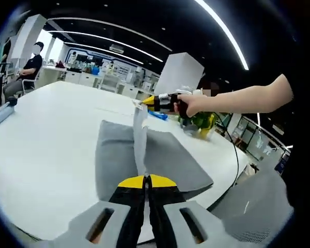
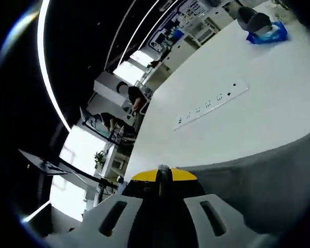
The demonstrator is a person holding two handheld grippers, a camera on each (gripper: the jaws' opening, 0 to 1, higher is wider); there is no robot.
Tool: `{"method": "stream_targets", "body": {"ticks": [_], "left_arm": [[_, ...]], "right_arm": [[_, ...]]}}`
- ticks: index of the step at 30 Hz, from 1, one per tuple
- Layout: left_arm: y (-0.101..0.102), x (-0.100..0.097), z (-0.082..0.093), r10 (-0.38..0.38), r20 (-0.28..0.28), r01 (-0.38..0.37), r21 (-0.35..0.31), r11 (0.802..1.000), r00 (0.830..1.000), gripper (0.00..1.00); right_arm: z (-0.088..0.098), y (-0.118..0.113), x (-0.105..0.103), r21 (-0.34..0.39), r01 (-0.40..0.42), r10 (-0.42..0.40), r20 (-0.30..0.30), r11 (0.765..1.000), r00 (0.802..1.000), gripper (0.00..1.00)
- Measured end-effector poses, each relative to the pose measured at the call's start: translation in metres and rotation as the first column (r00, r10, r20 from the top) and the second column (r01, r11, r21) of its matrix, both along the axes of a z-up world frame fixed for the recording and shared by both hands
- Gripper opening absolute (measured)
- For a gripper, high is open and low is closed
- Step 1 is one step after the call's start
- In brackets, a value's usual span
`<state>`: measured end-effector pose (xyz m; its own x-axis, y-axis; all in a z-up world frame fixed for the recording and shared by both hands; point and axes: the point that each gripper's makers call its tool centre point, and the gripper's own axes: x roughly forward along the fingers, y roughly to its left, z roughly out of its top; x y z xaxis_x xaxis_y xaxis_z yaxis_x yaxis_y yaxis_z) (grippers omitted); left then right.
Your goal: Fold the towel on the table until its edges align and the towel forms a compact rectangular stack.
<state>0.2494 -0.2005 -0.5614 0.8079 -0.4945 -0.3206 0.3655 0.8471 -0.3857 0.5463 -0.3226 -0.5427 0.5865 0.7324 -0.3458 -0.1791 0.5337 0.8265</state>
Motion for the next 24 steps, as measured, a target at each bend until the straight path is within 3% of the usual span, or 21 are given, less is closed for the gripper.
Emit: {"method": "stream_targets", "body": {"ticks": [5,7,12,24], "left_arm": [[0.004,0.0,-0.01,0.015,-0.005,-0.015,0.003,1.0,1.0,0.01],[0.007,0.0,-0.016,0.02,-0.008,-0.019,0.04,0.999,1.0,0.01],[0.015,0.001,-0.032,0.062,-0.056,-0.062,0.006,0.998,0.997,0.01],[0.024,0.006,-0.064,0.075,-0.129,-0.069,0.049,0.996,0.989,0.01]], "right_arm": [[-0.007,0.007,0.001,0.112,0.072,-0.066,-0.058,0.991,0.996,0.04],[-0.012,0.009,0.0,0.142,0.096,-0.085,-0.08,0.985,0.993,0.04],[-0.023,0.013,0.0,0.202,0.154,-0.131,-0.123,0.967,0.984,0.04],[-0.038,0.036,0.0,0.242,0.183,-0.16,-0.112,0.953,0.981,0.04]]}}
